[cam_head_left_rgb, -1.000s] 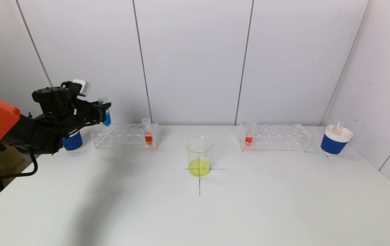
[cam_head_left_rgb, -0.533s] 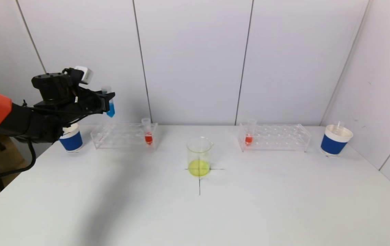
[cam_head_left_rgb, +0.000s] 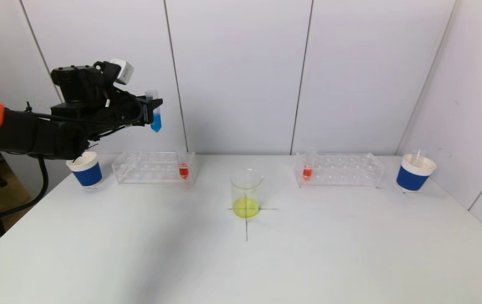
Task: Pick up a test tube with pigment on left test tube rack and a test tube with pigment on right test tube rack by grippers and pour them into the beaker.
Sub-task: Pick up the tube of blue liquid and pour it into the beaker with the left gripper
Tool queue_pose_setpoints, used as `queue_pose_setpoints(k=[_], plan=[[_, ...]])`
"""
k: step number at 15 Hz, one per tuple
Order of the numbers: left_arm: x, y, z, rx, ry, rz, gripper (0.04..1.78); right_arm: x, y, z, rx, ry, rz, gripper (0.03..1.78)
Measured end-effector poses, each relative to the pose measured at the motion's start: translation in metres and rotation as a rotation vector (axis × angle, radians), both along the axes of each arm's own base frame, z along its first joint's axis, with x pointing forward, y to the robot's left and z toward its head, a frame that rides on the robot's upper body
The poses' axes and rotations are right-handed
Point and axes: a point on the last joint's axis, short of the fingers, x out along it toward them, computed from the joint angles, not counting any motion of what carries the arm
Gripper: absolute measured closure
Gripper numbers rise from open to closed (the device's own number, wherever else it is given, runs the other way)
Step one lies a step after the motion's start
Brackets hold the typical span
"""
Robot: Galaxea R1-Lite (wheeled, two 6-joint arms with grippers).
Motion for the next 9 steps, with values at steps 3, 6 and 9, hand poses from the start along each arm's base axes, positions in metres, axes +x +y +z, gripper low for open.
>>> queue_pose_setpoints(k=[3, 6, 9], plan=[[-0.002, -0.02, 0.016, -0.001, -0.016, -0.047, 1.37, 0.0, 0.0, 0.0, 0.0, 0.0, 0.0, 0.04], [-0.005, -0.045, 0.024, 0.029, -0.036, -0.109, 1.37, 0.0, 0.0, 0.0, 0.0, 0.0, 0.0, 0.04], [-0.01, -0.069, 0.028, 0.071, -0.069, -0.166, 1.37, 0.0, 0.0, 0.0, 0.0, 0.0, 0.0, 0.04]])
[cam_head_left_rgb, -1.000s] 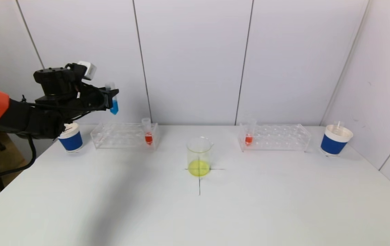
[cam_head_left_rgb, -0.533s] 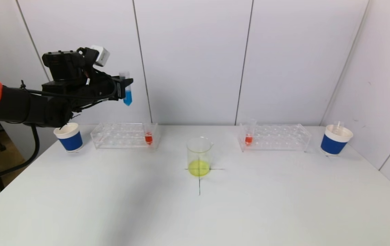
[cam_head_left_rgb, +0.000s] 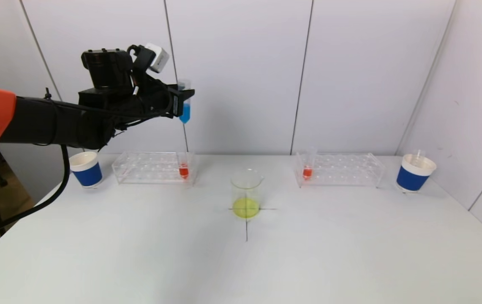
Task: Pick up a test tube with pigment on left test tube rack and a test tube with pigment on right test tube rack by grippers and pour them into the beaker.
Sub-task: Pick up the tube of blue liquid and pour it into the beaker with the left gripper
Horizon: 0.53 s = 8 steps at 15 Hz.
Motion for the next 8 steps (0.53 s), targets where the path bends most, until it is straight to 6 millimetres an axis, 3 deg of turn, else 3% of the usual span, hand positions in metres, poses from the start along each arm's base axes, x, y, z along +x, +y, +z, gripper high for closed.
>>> queue_pose_setpoints(k=[8], plan=[[-0.009, -0.047, -0.006, 0.127, -0.051, -0.134, 1.37, 0.0, 0.0, 0.0, 0.0, 0.0, 0.0, 0.04]])
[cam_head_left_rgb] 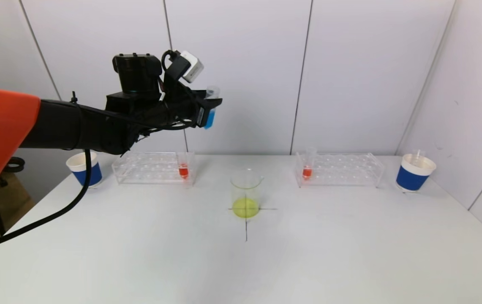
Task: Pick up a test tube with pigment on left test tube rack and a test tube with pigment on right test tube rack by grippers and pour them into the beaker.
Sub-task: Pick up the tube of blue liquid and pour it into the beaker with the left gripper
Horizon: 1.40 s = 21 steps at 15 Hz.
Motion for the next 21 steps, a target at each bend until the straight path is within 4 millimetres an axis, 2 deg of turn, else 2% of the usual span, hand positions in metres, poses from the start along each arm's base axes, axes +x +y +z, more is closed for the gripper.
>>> queue_pose_setpoints(k=[8, 17, 21], plan=[[0.008, -0.009, -0.015, 0.107, -0.17, -0.132, 1.37, 0.0, 0.0, 0.0, 0.0, 0.0, 0.0, 0.04], [0.011, -0.014, -0.046, 0.242, -0.269, -0.346, 1.37, 0.0, 0.0, 0.0, 0.0, 0.0, 0.0, 0.04], [0.014, -0.016, -0.055, 0.283, -0.308, -0.373, 1.37, 0.0, 0.0, 0.0, 0.001, 0.0, 0.0, 0.04]])
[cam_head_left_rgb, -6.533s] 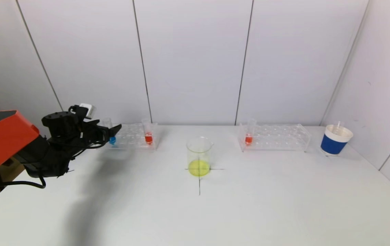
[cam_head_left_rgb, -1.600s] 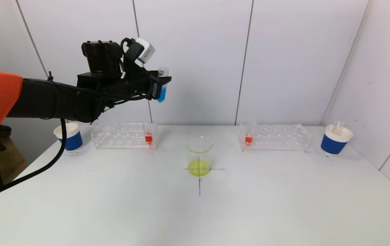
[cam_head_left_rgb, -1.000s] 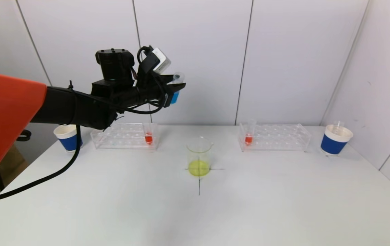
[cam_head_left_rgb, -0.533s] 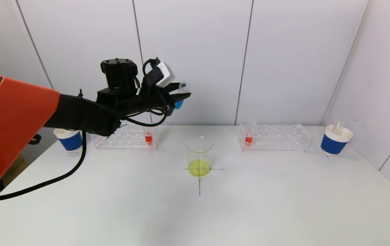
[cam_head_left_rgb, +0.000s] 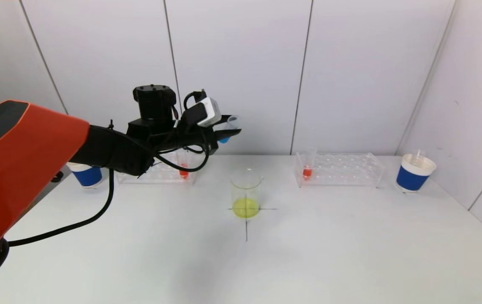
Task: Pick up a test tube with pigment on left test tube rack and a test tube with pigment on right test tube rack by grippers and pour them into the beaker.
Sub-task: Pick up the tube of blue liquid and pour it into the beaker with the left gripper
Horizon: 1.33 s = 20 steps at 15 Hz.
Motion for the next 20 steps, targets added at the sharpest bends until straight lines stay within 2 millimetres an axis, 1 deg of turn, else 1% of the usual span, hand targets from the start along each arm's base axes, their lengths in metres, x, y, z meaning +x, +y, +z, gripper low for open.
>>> queue_pose_setpoints(k=[4, 6, 11, 20], plan=[[0.004, -0.002, -0.009, 0.002, -0.098, -0.021, 1.37, 0.0, 0.0, 0.0, 0.0, 0.0, -0.001, 0.04], [0.003, -0.005, -0.016, 0.006, -0.103, -0.03, 1.37, 0.0, 0.0, 0.0, 0.0, 0.0, -0.001, 0.04], [0.001, -0.011, -0.02, 0.0, -0.137, -0.067, 1.37, 0.0, 0.0, 0.0, -0.001, 0.0, 0.0, 0.04], [0.003, -0.012, -0.034, 0.04, -0.257, -0.085, 1.37, 0.0, 0.0, 0.0, 0.0, 0.0, -0.001, 0.04]])
